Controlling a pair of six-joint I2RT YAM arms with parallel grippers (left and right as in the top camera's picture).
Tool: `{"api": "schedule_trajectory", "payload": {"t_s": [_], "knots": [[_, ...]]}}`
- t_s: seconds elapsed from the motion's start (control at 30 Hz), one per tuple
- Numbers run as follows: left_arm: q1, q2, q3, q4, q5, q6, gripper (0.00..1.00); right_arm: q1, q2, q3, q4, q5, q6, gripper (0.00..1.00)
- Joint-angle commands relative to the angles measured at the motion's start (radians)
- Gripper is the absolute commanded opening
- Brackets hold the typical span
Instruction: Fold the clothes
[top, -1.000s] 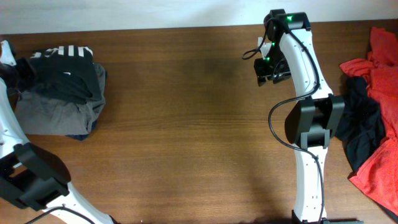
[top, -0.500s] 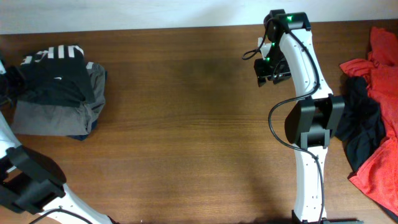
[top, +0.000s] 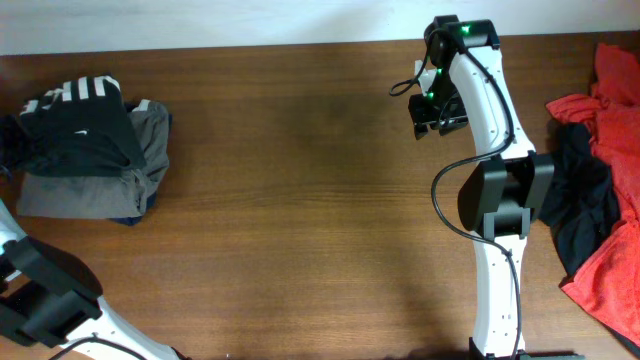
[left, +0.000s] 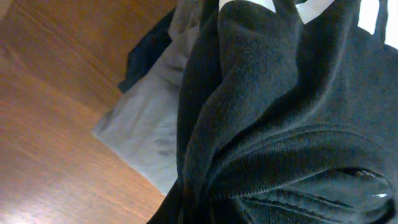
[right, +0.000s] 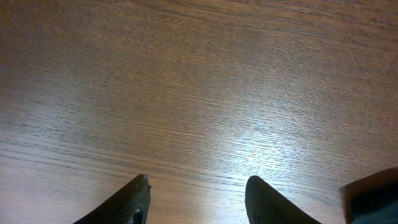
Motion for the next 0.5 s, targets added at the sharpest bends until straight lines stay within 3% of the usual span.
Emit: {"api": "schedule_trajectory", "payload": {"t_s": [0.0, 0.1, 0.2, 0.23, 0.37, 0.47], "knots": [[0.012, -0.05, 0.034, -0.004, -0.065, 0.011, 0.16, 0.001, -0.027, 0.009, -0.006, 0.006, 0.004, 0.54], [0.012, -0.05, 0.034, -0.004, -0.072, 0.011, 0.34, 0.001, -0.027, 0.009, -0.008, 0.006, 0.004, 0.54], [0.012, -0.05, 0.034, -0.004, -0.075, 0.011, 0.63, 0.001, -0.027, 0.009, -0.01, 0.006, 0.004, 0.54], [0.012, -0.05, 0.034, -0.004, -0.079, 0.011, 0.68, 0.001, -0.027, 0.009, -0.01, 0.006, 0.004, 0.55], [0.011, -0.05, 0.034, 0.004, -0.079, 0.011, 0.72, 0.001, -0.027, 0.009, -0.011, 0.005, 0.005, 0.54], [0.011, -0.05, 0.034, 0.003, 0.011, 0.011, 0.73, 0.001, -0.027, 0.009, -0.01, 0.006, 0.004, 0.55]]}}
